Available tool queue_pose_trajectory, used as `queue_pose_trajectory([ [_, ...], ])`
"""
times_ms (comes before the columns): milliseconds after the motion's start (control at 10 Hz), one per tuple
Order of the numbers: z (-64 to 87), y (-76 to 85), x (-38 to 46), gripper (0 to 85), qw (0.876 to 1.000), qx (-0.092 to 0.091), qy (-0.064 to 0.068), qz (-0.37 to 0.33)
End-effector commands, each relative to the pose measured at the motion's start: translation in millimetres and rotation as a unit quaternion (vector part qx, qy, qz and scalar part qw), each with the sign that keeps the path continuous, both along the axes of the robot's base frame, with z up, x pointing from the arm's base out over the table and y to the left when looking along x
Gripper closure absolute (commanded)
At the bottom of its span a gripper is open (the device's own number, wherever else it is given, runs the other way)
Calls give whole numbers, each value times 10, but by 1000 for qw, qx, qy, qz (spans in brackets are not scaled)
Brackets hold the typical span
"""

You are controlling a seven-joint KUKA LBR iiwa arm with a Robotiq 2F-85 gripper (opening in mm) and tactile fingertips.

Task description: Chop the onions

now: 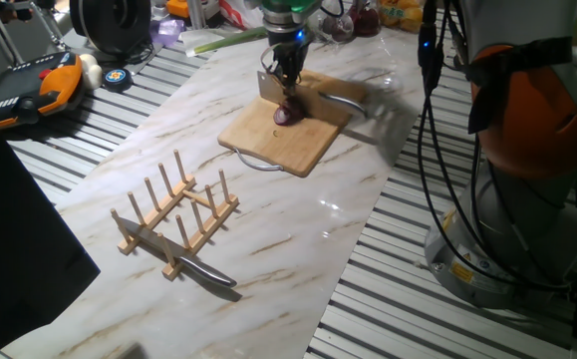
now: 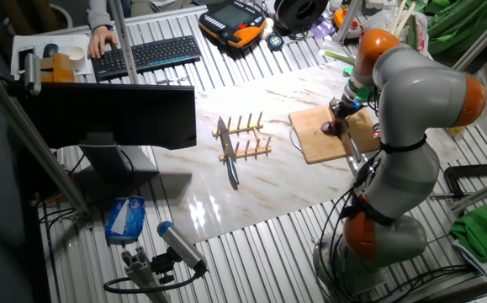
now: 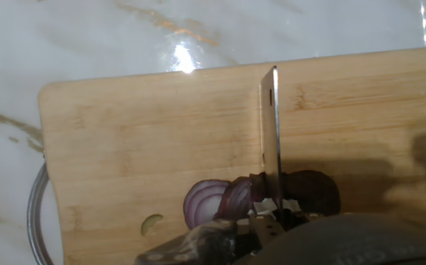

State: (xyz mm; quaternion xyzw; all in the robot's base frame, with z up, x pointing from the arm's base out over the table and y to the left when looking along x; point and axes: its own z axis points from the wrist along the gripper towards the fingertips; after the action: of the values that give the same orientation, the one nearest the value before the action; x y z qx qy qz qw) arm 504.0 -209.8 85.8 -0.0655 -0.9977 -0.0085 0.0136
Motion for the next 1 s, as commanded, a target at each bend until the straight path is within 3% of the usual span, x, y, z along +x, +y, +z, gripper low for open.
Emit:
queue_pose_trajectory([
  [0, -15, 1, -10, 843, 1000, 0, -1, 0],
  [500, 158, -8, -45, 843, 1000, -10, 0, -1],
  [900, 139, 45, -42, 843, 1000, -6, -2, -2],
])
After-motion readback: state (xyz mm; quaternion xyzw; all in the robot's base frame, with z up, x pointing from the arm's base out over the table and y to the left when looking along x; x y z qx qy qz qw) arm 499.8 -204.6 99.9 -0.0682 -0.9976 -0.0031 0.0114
